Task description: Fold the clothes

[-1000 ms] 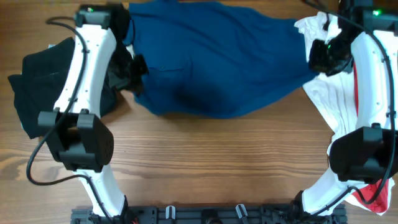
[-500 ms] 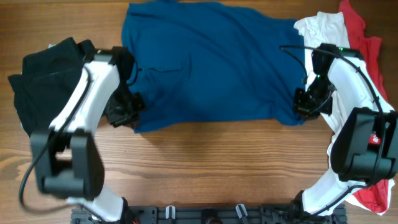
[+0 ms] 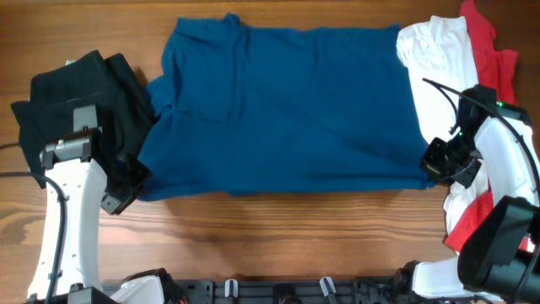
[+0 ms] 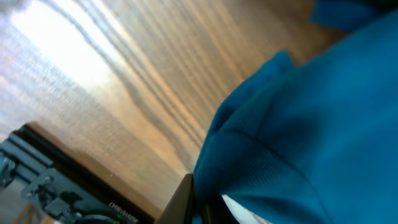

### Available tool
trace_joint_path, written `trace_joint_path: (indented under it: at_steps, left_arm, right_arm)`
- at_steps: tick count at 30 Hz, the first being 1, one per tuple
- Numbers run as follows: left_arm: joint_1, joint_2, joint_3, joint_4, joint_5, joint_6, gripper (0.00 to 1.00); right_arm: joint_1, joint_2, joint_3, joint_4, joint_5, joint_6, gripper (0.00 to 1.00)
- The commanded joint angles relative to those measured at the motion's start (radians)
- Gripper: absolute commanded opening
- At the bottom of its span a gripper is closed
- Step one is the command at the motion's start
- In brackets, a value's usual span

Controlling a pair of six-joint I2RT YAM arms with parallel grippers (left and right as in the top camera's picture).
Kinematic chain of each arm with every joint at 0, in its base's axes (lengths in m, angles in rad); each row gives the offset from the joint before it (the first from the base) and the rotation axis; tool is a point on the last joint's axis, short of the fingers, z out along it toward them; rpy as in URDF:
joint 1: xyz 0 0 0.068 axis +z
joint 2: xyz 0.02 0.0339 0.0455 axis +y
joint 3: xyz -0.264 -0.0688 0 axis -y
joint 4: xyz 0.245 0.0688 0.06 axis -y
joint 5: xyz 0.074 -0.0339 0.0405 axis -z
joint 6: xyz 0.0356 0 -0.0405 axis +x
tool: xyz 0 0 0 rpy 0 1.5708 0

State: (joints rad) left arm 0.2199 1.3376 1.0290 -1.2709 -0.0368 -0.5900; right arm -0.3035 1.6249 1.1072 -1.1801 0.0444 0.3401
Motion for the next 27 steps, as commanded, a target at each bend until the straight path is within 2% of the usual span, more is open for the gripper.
trace_joint_path:
  at_steps: [1,10,18,22,27]
  left_arm:
    - [0.057,-0.009,-0.029,-0.005,-0.044,-0.016,0.04]
    - [0.093,-0.043,-0.031,-0.013,-0.043,-0.022,0.04]
    - [0.093,-0.190,-0.031,-0.040,-0.020,-0.055,0.04]
    - [0.090,-0.261,-0.031,-0.019,-0.003,-0.073,0.04]
    - [0.090,-0.259,-0.031,0.006,0.069,-0.073,0.04]
  right_arm:
    - [-0.022,-0.050,-0.067,0.025,0.053,0.056,0.04]
    - [-0.024,-0.157,-0.179,0.065,0.008,0.091,0.04]
    - [-0.023,-0.288,-0.201,0.072,0.023,0.168,0.04]
    - [-0.023,-0.298,-0.201,0.118,0.023,0.158,0.04]
    - [-0.023,-0.297,-0.201,0.167,0.023,0.130,0.05]
